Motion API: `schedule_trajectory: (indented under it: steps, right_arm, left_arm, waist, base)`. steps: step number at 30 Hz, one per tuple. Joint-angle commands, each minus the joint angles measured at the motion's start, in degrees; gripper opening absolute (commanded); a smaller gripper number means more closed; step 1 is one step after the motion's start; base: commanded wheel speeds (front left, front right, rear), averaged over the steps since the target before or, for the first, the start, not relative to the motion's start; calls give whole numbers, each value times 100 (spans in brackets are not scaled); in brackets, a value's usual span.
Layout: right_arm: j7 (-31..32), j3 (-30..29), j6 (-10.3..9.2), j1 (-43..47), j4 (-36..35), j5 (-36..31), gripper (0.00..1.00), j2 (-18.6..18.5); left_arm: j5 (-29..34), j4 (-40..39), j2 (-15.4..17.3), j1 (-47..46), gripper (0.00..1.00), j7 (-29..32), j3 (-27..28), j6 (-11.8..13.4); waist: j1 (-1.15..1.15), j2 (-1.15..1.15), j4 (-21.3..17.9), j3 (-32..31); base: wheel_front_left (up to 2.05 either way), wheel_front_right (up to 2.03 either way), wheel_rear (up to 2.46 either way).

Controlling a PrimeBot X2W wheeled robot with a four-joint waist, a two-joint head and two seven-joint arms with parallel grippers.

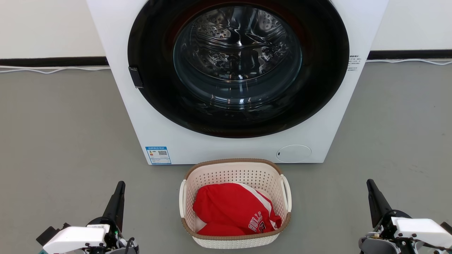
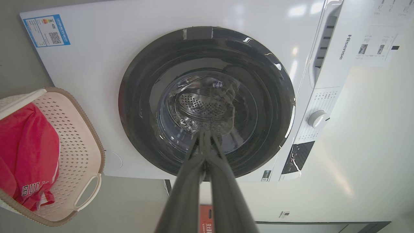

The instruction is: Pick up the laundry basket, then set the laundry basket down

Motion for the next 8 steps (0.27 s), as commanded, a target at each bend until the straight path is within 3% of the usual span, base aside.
schedule_trajectory:
  steps: [1, 8]
  right_arm:
    - [43, 100, 42, -334, -173, 37, 0, -19]
    - [43, 100, 42, -334, -173, 37, 0, -19]
  left_arm:
    - [-35, -167, 70, -317, 0, 36, 173, -42]
    - [-35, -168, 70, -317, 0, 36, 173, -42]
  waist:
    - [0, 0, 0, 0]
    - [0, 0, 0, 0]
  base:
    - [0, 0, 0]
    - [0, 0, 0]
